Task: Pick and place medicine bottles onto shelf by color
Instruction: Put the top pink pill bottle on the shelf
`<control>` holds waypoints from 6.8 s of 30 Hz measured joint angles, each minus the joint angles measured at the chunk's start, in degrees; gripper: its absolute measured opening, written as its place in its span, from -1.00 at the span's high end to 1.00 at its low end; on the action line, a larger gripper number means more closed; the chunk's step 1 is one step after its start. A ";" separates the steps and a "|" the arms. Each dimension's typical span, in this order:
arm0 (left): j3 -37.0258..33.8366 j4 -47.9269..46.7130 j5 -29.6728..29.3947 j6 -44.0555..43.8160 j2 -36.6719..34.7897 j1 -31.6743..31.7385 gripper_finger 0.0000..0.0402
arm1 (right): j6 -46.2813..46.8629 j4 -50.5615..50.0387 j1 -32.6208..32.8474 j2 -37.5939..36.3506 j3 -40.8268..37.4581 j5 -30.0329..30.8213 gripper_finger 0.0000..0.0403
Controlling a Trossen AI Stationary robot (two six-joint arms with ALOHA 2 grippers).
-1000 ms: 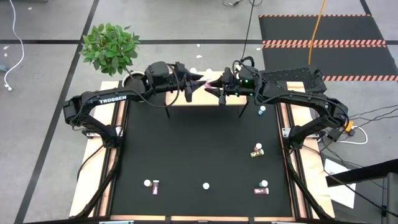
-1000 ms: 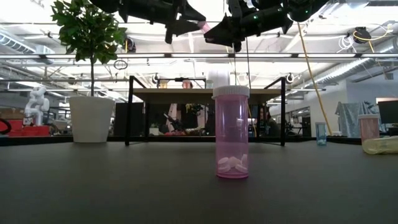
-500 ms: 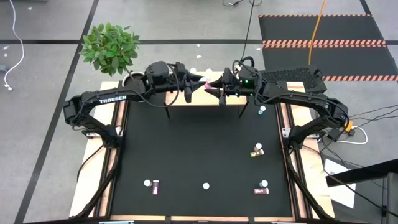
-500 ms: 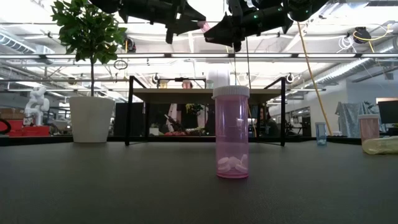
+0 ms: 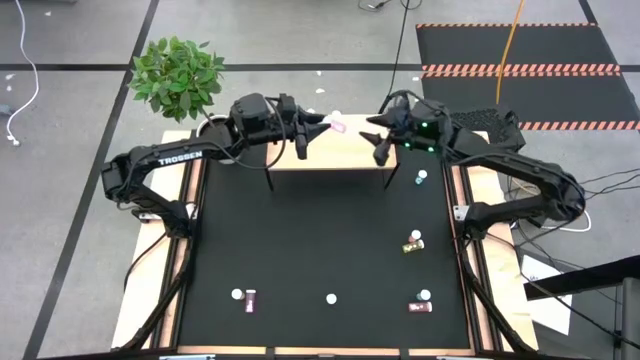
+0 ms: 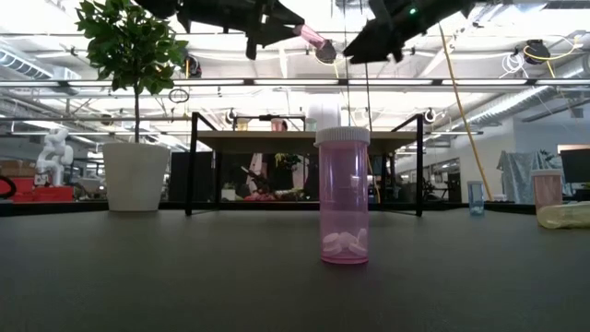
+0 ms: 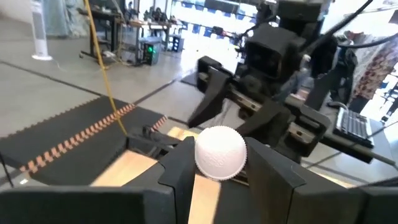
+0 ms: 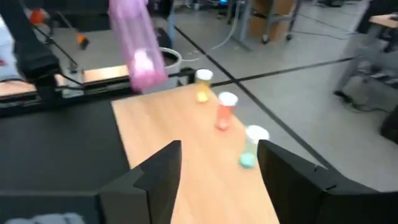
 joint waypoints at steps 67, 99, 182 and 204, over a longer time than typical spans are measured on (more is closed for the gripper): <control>48.06 -40.85 -3.37 39.91 38.40 4.37 0.35 | 23.64 -22.41 -4.35 -9.36 -1.14 18.76 -0.09; 51.95 -51.71 -1.42 34.57 34.40 3.72 0.35 | 2.46 7.86 -10.58 2.34 -6.43 -15.27 -0.09; 47.04 -48.71 1.27 11.94 21.73 -10.74 -0.62 | 16.34 32.01 6.06 -5.94 -8.33 -19.69 0.51; 46.32 -33.20 8.65 4.11 21.68 -9.44 -0.01 | 26.68 36.31 3.50 -8.73 -10.26 -22.84 0.51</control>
